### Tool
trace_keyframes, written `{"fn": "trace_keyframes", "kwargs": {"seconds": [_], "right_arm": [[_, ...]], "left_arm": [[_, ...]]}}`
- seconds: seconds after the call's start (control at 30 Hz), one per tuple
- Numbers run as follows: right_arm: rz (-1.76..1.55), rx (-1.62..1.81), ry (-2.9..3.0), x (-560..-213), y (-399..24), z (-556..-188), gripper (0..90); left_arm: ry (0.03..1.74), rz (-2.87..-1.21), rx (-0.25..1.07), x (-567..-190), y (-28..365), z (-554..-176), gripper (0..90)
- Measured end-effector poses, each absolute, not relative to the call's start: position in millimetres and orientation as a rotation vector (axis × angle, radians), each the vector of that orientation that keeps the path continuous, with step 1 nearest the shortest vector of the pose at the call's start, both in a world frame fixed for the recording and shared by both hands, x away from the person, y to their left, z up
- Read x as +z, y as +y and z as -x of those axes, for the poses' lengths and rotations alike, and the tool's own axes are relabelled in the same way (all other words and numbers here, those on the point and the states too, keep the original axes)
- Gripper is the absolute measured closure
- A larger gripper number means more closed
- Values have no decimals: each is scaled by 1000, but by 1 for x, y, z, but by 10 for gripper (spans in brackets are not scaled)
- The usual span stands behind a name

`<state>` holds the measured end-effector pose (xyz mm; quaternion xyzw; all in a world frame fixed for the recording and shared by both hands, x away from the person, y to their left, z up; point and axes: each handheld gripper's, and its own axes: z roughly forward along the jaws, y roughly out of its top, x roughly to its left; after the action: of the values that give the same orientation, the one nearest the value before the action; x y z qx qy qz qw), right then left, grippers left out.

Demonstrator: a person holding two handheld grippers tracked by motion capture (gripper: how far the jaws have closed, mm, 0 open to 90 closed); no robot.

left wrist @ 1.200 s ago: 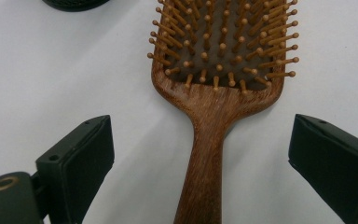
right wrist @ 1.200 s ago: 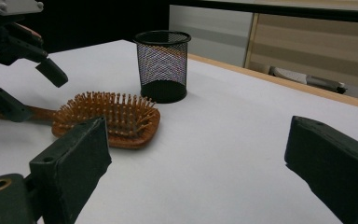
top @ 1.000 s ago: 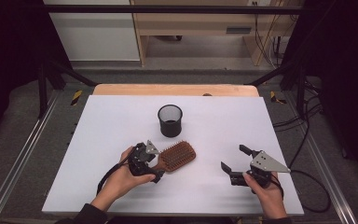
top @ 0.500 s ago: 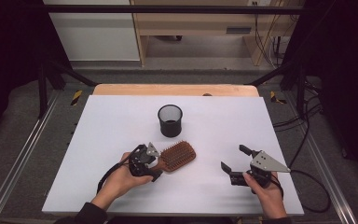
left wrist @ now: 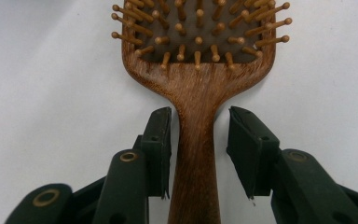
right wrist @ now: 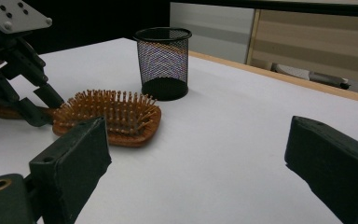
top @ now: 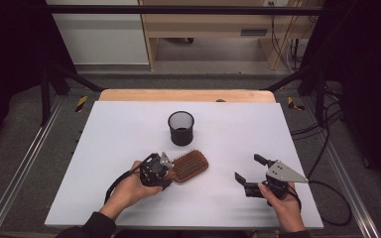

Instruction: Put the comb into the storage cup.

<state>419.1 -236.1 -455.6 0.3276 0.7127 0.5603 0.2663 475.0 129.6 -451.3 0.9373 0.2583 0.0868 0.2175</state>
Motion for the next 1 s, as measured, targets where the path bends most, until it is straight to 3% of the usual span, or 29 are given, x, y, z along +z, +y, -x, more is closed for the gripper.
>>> {"fn": "trace_keyframes", "kwargs": {"seconds": [0.73,1.0], "right_arm": [[-889,1510,1949,-458,-234,-419,66],[-887,1509,1952,-458,-234,-419,66]], "left_arm": [[737,-2697,187,-450,116,-481,727],[727,-2613,237,-453,124,-473,730]]}}
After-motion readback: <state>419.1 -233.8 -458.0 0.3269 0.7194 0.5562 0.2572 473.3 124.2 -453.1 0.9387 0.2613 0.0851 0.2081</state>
